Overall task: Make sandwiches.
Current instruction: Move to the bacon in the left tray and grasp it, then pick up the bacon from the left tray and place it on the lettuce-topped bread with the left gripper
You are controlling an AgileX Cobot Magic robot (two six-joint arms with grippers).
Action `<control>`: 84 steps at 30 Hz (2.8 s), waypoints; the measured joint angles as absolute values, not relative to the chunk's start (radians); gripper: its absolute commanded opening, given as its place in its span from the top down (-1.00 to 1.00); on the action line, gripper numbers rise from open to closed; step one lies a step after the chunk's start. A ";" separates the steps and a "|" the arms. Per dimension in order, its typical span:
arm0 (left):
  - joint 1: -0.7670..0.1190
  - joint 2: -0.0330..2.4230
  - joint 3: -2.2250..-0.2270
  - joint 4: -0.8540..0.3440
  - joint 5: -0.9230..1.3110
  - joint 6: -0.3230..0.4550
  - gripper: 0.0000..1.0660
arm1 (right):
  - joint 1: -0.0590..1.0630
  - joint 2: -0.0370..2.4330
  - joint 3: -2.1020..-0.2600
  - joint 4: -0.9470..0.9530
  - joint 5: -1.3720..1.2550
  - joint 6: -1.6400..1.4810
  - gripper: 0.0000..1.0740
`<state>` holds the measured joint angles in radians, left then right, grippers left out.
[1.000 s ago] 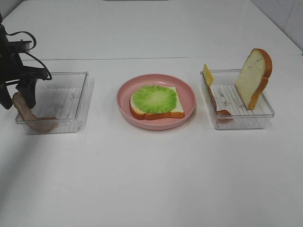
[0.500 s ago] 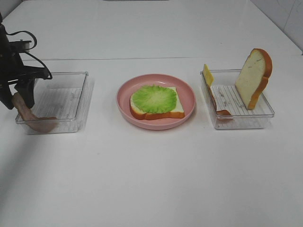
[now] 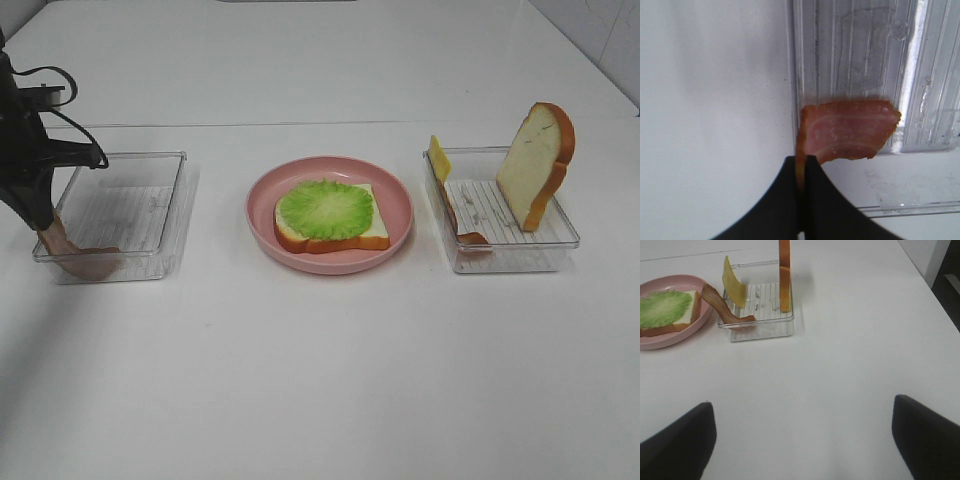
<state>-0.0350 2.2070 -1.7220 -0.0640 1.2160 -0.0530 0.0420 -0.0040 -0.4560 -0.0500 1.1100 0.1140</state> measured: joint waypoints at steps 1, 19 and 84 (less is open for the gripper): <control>-0.035 2.207 -1.735 -0.063 1.217 -0.052 1.00 | 0.042 -0.004 -0.456 -0.050 1.110 0.114 -0.66; -0.061 2.031 -1.767 -0.260 1.215 -0.033 1.00 | 0.042 -0.004 -0.456 -0.050 1.110 0.114 -0.66; -0.545 2.392 -2.078 -0.324 0.867 -0.006 1.00 | 0.042 -0.004 -0.456 -0.050 1.110 0.114 -0.66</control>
<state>-0.5450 2.3920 -2.0780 -0.3240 0.8670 -0.0060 0.0420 -0.0040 -0.4560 -0.0500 1.1100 0.1140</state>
